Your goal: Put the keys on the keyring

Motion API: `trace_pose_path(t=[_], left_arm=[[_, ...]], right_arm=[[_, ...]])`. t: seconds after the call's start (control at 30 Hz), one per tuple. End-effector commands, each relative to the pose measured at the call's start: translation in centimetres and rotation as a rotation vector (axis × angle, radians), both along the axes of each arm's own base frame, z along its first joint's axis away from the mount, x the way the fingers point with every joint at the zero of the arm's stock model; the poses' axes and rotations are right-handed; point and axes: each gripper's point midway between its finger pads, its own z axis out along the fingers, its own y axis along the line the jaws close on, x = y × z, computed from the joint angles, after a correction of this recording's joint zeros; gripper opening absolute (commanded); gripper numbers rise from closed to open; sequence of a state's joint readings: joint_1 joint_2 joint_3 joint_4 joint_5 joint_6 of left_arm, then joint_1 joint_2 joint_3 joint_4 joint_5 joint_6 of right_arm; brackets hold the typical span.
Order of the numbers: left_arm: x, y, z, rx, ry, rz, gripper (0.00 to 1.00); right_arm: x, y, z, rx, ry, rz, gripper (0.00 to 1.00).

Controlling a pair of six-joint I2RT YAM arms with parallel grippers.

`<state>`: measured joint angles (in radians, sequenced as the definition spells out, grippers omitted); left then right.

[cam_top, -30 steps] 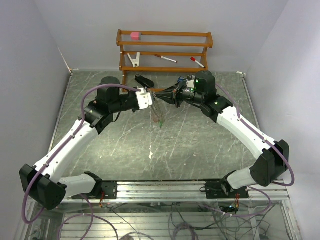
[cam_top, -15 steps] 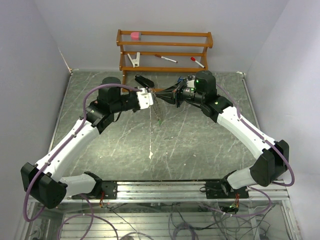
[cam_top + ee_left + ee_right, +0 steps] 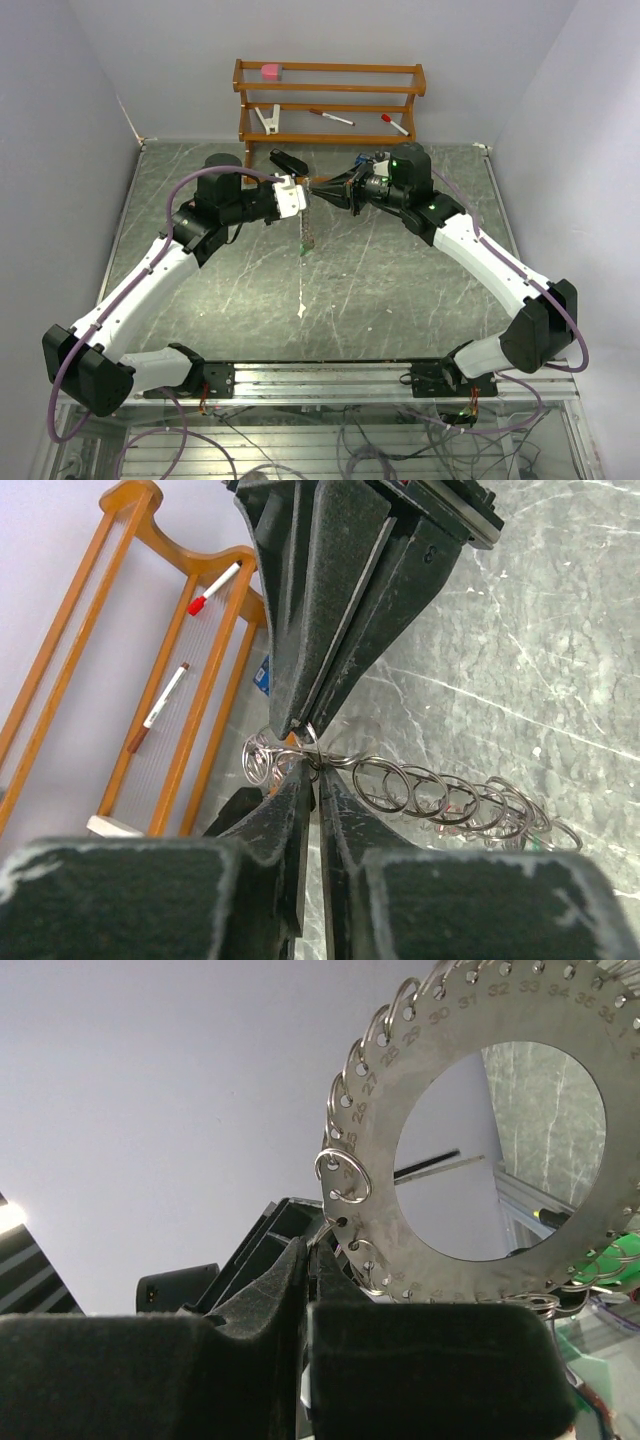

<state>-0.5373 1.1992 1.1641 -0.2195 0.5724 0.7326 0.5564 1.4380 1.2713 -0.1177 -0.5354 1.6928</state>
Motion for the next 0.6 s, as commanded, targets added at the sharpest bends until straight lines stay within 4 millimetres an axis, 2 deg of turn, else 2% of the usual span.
trace_pose_path(t=[0.0, 0.23, 0.43, 0.57], left_arm=[[-0.33, -0.45, 2.1, -0.039, -0.033, -0.033, 0.2], [-0.37, -0.46, 2.23, -0.047, -0.022, -0.029, 0.4], [-0.32, -0.48, 2.48, -0.057, -0.02, -0.024, 0.41], [0.11, -0.37, 2.87, -0.063, -0.031, -0.005, 0.36]], right_arm=[[-0.59, 0.18, 1.64, 0.04, -0.051, 0.026, 0.0], [-0.52, 0.14, 1.57, 0.032, -0.052, 0.024, 0.0], [-0.51, 0.16, 1.4, 0.032, -0.05, 0.024, 0.0], [-0.46, 0.16, 1.35, 0.017, -0.055, 0.024, 0.0]])
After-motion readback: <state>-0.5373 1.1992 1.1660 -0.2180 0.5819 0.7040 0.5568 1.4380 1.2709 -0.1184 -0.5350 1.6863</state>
